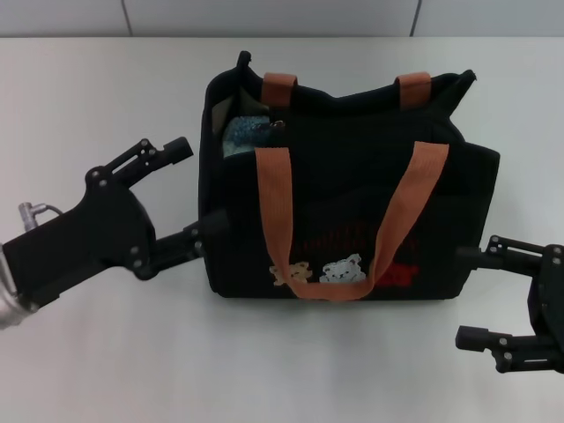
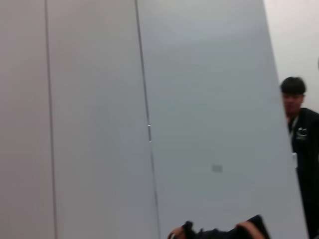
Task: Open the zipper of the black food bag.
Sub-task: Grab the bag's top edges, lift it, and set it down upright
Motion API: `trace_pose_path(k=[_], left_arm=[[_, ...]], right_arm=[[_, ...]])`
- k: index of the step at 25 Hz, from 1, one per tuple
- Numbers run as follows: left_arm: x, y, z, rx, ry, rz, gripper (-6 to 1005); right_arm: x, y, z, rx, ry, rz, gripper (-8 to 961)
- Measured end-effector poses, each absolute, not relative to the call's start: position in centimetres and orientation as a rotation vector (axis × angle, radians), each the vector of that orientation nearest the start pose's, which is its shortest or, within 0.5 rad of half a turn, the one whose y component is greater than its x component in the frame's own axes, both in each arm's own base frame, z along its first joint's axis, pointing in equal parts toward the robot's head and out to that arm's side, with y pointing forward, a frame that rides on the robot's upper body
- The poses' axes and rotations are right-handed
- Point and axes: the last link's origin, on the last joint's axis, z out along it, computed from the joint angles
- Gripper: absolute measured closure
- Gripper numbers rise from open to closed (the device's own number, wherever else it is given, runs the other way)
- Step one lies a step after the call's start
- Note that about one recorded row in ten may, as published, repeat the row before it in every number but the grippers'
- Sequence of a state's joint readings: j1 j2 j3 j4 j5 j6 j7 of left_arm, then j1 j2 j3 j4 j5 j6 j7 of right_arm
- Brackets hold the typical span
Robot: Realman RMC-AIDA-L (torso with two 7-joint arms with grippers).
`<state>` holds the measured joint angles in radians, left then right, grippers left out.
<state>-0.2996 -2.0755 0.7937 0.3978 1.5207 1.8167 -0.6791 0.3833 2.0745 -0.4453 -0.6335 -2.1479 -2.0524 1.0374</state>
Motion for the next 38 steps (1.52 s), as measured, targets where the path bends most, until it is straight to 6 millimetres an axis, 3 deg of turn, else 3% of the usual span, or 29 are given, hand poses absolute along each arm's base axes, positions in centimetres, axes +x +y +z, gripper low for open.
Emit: trace_pose_path(k=[6, 7, 12, 22, 27, 32, 36, 38], left_arm=[[-28.0, 25.5, -1.0, -2.376, -0.129, -1.133, 157], [-27.8, 26.0, -2.0, -2.339, -0.130, -1.121, 157], [-27.9, 25.7, -2.9, -2.259, -0.051, -1.076, 205], [-28.1, 25.9, -3.1, -2.232, -0.058, -1.059, 300], [-28.1, 26.0, -3.0, -2.220, -0.050, -1.053, 499], [-27.9, 26.4, -2.9, -2.191, -0.053, -1.061, 792], [-27.8, 26.7, -2.7, -2.163, -0.074, -1.069, 888], [-27.7, 27.0, -2.6, -2.160, -0.074, -1.070, 888]], right_arm=[[28.6, 23.2, 2.4, -2.842, 0.321, 1.039, 118], [28.6, 23.1, 2.4, -2.841, 0.324, 1.040, 119], [28.6, 23.1, 2.3, -2.841, 0.328, 1.040, 119], [28.5, 23.3, 2.3, -2.844, 0.320, 1.043, 120], [28.6, 23.2, 2.4, -2.839, 0.323, 1.045, 120], [28.6, 23.1, 2.7, -2.799, 0.323, 1.069, 120], [28.7, 23.3, 3.1, -2.749, 0.320, 1.090, 121], [28.7, 23.3, 3.4, -2.716, 0.316, 1.109, 121]])
